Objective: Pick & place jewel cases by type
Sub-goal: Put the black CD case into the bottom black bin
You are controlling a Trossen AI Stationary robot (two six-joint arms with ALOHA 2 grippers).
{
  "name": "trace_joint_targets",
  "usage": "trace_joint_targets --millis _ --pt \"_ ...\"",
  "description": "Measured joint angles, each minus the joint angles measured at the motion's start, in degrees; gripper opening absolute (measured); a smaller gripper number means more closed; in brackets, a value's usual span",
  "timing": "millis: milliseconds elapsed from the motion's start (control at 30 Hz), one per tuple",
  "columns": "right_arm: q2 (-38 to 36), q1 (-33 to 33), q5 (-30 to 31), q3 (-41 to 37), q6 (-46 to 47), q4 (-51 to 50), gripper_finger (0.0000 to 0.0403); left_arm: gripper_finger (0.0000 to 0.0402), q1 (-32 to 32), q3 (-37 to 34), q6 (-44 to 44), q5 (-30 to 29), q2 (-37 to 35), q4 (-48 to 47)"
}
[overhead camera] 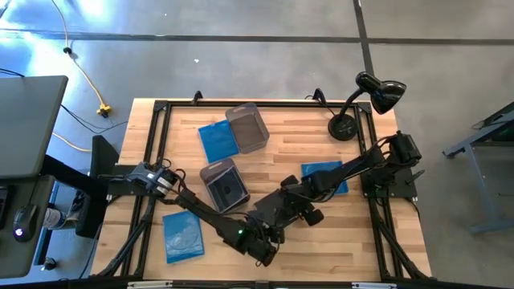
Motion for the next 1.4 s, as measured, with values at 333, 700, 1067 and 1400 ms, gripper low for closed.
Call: trace_joint_targets --millis 333,700,1067,1400 --pt "0.0 0.5 -1.6 -0.2 -0.6 1.6 0.0184 0.0220 1.4 0.0 5.4 0.9 0.0 -0.1" --pt "0.0 1.8 4.2 -0.1 -0.1 1.3 0.0184 0.0221 1.5 7.0 18.8 0.0 -0.3 -6.5" --pt "-1.2 3.0 5.9 -0.1 1.4 1.3 0.0183 0.0220 1.8 7.3 18.2 1.2 -0.4 -10.1" --pt "-1.2 3.3 -1.2 -0.1 3.9 -0.6 0.0183 0.0220 2.3 7.8 18.2 2.2 -0.5 -10.7"
